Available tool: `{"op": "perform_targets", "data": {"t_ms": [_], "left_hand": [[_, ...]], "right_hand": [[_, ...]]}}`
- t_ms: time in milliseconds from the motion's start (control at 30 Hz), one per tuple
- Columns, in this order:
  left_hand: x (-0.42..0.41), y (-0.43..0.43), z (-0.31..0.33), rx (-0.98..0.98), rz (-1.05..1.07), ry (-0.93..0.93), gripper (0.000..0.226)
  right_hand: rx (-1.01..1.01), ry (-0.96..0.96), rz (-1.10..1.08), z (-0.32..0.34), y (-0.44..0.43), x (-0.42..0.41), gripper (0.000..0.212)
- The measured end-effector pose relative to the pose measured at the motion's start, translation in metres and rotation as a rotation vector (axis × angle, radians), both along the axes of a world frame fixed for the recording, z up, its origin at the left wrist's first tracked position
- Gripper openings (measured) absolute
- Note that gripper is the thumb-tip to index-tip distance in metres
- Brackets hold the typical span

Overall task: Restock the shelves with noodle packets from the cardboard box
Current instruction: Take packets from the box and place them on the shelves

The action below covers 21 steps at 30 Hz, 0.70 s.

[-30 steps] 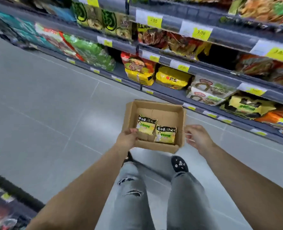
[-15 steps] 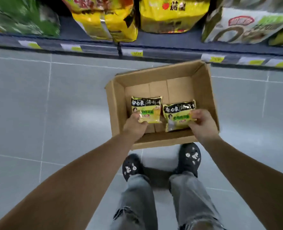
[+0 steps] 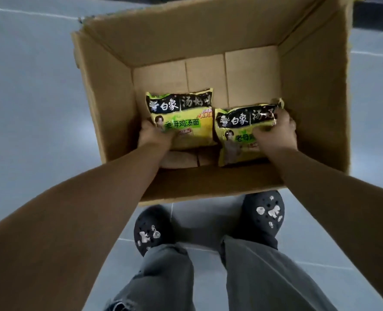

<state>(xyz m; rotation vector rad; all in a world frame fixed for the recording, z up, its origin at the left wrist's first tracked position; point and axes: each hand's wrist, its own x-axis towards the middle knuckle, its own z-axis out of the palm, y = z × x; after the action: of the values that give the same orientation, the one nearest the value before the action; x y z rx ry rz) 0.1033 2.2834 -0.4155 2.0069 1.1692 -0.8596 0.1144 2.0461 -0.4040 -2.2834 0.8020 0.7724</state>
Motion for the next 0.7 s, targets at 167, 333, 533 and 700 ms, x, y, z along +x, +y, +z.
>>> {"op": "perform_targets", "data": {"t_ms": [167,333,533,700], "left_hand": [[0.000,0.002,0.010,-0.053,-0.005,-0.040,0.039],[0.006,-0.003,0.019,-0.106,0.081,-0.047,0.045],[0.007,-0.011,0.066,-0.047,0.081,-0.189,0.053],[0.005,-0.019,0.175,-0.053,0.008,-0.343,0.053]], "right_hand": [[-0.054,0.128,-0.127,-0.015,-0.005,0.010,0.079],[-0.027,0.278,-0.138,-0.021,-0.011,0.009,0.086],[0.070,0.110,-0.078,0.028,-0.012,-0.006,0.057],[0.120,-0.111,-0.352,0.140,-0.003,-0.022,0.050]]}}
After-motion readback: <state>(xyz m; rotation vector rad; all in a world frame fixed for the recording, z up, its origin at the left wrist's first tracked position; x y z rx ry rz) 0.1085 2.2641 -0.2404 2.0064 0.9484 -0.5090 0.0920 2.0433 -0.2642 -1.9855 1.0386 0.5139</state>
